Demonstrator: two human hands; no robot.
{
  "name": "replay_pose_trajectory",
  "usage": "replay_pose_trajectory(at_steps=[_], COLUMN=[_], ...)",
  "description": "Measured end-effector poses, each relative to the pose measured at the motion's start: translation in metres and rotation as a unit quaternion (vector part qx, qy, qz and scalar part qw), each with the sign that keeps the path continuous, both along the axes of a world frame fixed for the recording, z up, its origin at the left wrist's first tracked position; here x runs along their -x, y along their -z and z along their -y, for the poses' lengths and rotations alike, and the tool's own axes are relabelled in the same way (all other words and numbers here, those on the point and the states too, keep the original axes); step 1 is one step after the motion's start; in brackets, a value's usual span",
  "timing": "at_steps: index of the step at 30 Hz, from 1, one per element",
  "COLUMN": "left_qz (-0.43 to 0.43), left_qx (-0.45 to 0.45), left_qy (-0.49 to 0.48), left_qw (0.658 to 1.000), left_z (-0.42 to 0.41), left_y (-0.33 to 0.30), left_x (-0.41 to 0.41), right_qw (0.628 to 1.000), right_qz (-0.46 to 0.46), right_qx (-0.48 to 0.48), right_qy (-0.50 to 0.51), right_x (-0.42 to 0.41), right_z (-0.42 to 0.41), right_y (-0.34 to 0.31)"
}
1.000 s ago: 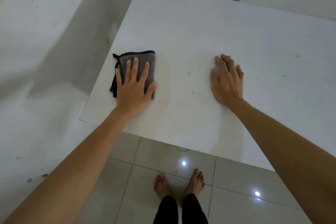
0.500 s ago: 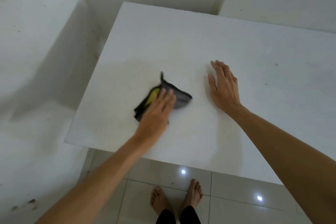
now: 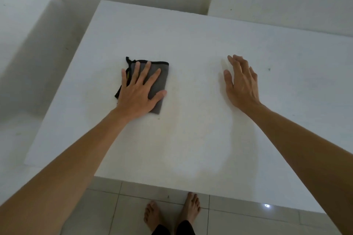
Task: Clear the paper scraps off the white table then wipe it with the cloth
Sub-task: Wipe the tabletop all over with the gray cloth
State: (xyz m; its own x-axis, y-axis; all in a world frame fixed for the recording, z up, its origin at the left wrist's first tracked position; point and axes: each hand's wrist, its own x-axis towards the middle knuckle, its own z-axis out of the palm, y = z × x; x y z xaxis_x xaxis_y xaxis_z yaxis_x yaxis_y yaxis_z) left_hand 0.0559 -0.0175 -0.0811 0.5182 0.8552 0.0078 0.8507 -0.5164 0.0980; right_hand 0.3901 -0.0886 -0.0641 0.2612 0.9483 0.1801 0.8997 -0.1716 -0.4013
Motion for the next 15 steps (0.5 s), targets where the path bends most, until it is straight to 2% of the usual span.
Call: replay_pose_trajectory(at_steps=[3, 9, 15], left_qz=[-0.022, -0.01, 0.005], left_qx=[0.008, 0.0, -0.002], left_qy=[0.003, 0.009, 0.134], left_qw=[1.0, 1.0, 0.991], left_z=[0.013, 0.039, 0.071], left_y=[-0.002, 0.003, 0.0], left_x=[-0.022, -0.063, -0.136], right_qw=[1.0, 1.0, 1.0], right_qz=[0.0, -0.01, -0.02], right_qx=[0.004, 0.009, 0.016], right_qy=[0.011, 0.019, 0.006], right_x=[-0.018, -0.045, -0.06], right_z=[-0.005, -0.02, -0.046], right_y=[0.002, 0.009, 0.012])
